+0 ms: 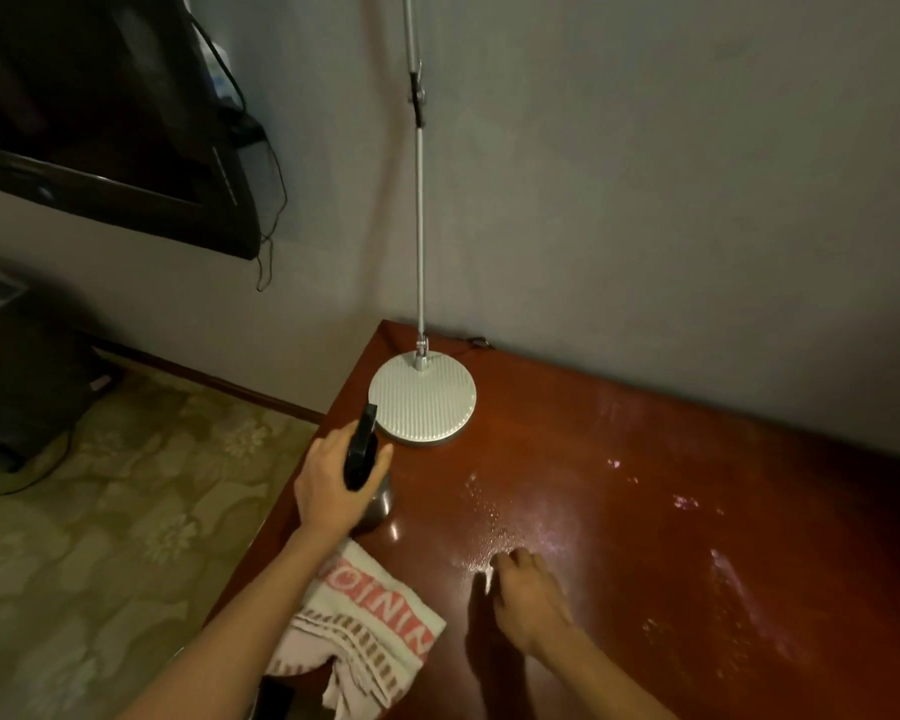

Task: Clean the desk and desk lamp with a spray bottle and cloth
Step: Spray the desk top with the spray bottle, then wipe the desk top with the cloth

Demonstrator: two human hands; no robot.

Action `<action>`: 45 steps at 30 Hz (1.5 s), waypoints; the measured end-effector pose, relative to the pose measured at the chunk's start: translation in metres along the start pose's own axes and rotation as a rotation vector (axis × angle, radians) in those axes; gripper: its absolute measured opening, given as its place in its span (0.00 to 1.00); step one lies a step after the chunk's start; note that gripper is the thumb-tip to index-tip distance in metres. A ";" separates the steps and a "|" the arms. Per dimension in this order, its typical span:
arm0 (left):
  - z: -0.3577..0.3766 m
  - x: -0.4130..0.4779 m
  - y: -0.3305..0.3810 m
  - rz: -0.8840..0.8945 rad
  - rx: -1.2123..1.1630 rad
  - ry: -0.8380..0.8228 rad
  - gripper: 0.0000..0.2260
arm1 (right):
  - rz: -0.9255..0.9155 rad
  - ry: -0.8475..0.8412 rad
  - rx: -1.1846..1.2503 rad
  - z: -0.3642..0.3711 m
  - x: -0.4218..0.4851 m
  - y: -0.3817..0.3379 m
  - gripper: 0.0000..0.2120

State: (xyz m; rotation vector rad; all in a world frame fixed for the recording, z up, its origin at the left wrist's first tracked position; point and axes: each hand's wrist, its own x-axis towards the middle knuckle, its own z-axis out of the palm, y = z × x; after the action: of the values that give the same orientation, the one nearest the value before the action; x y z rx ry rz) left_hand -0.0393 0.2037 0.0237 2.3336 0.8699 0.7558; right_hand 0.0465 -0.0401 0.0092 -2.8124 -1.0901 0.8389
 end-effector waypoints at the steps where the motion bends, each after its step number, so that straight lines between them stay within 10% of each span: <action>1: 0.003 0.003 -0.005 -0.003 -0.003 0.008 0.17 | -0.004 -0.005 -0.011 0.002 0.001 -0.006 0.19; 21: 0.006 -0.049 -0.051 -0.289 0.069 -0.053 0.33 | -0.446 0.029 -0.113 0.062 0.012 -0.112 0.27; 29: -0.008 -0.174 -0.103 0.130 0.180 -0.473 0.19 | -0.474 -0.001 -0.227 0.086 0.005 -0.118 0.34; 37: -0.026 -0.158 -0.118 0.339 0.373 -0.840 0.39 | -0.339 -0.130 -0.171 0.093 -0.002 -0.136 0.48; 45: -0.007 -0.144 -0.080 0.329 0.530 -0.775 0.28 | -0.373 -0.079 -0.169 0.087 -0.001 -0.128 0.33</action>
State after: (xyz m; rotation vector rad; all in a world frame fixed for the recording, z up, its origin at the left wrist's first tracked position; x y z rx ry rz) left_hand -0.1680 0.1559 -0.0681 2.9207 0.3534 -0.3430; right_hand -0.0758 0.0405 -0.0399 -2.5833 -1.7018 0.8575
